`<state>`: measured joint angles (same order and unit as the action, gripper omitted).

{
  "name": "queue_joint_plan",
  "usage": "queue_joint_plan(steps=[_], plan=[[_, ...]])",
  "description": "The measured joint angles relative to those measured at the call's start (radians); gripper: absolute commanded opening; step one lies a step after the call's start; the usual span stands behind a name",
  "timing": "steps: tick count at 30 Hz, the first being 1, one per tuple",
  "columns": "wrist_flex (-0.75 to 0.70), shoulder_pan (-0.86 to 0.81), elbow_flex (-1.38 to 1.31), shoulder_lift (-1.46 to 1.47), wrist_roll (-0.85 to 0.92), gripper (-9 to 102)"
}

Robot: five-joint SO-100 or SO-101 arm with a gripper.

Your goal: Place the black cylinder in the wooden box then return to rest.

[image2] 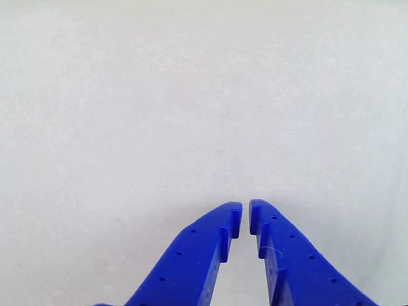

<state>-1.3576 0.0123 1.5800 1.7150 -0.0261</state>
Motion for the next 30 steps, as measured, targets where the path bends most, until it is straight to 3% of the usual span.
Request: queue_joint_plan(steps=[16, 30], plan=[[0.219, 0.089, -0.025, -0.209, -0.084, 0], [0.362, 0.187, -0.276, -0.485, -0.078, 0]])
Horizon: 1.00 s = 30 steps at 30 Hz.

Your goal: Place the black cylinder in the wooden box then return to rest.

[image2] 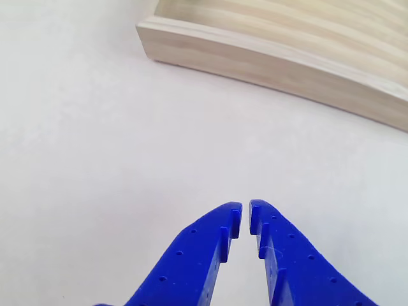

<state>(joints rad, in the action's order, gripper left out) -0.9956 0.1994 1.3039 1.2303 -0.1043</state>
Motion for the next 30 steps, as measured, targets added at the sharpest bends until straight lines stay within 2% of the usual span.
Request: queue_joint_plan(steps=[14, 23, 30], plan=[[0.184, 0.086, -0.213, -0.291, 0.081, 0], [0.348, 0.087, -0.290, -0.472, 0.091, 19], [0.413, 0.087, -0.350, -0.578, 0.091, 24]])
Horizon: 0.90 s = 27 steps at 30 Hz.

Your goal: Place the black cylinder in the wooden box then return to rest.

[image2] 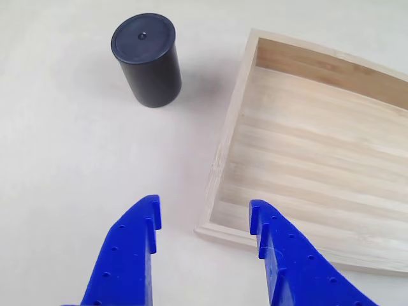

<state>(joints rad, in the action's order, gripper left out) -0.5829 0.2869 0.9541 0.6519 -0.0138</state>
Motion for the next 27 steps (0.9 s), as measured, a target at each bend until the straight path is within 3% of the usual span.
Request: queue_joint_plan(steps=[27], plan=[[0.190, 0.035, -0.387, -0.588, -0.046, 28]])
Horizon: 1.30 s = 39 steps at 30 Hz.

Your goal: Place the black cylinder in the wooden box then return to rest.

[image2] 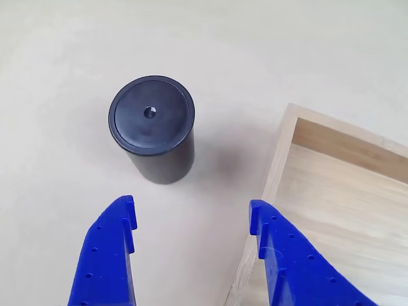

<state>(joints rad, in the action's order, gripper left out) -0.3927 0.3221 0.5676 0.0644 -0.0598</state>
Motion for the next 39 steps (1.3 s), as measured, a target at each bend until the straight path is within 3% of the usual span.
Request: queue_joint_plan(steps=[39], plan=[[0.012, 0.040, -0.218, -0.252, 0.000, 30]])
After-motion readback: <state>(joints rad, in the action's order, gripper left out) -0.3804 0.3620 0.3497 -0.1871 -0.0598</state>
